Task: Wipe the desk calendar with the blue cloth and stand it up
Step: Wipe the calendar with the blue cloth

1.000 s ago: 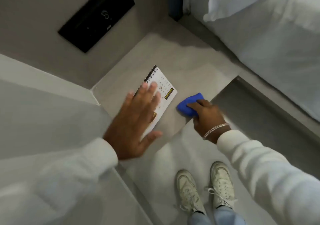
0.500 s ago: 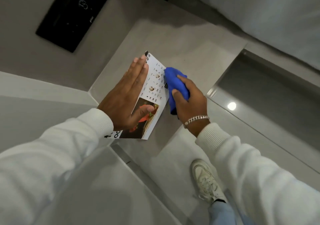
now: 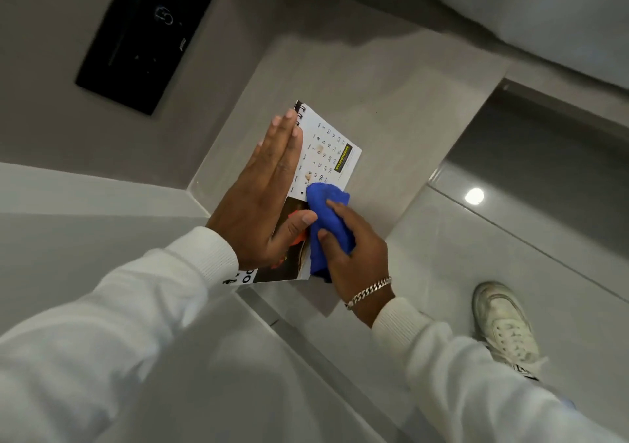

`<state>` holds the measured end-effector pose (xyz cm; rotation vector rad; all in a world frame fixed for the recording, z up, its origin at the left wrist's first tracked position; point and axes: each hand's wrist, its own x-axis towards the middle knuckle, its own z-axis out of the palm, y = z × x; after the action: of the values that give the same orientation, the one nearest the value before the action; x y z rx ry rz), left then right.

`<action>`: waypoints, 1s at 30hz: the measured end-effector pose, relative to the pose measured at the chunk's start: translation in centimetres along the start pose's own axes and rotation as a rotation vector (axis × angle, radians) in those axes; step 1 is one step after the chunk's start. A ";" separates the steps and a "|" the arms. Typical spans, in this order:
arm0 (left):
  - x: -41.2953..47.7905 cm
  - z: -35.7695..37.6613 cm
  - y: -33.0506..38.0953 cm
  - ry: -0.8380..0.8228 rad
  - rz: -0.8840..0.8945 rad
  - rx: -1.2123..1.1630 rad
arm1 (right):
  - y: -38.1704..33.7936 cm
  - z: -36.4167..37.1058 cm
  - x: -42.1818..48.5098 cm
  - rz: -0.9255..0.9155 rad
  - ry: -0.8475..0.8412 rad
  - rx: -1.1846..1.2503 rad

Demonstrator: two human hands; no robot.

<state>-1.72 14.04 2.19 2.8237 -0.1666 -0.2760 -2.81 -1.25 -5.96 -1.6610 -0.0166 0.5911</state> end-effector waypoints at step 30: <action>-0.3 0.4 -0.3 -0.016 -0.022 0.005 | -2.2 1.5 3.9 -0.131 0.184 -0.033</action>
<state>-2.06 14.24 1.76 2.8301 -0.1397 -0.3033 0.71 1.85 -5.43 -1.7266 -0.0009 0.3393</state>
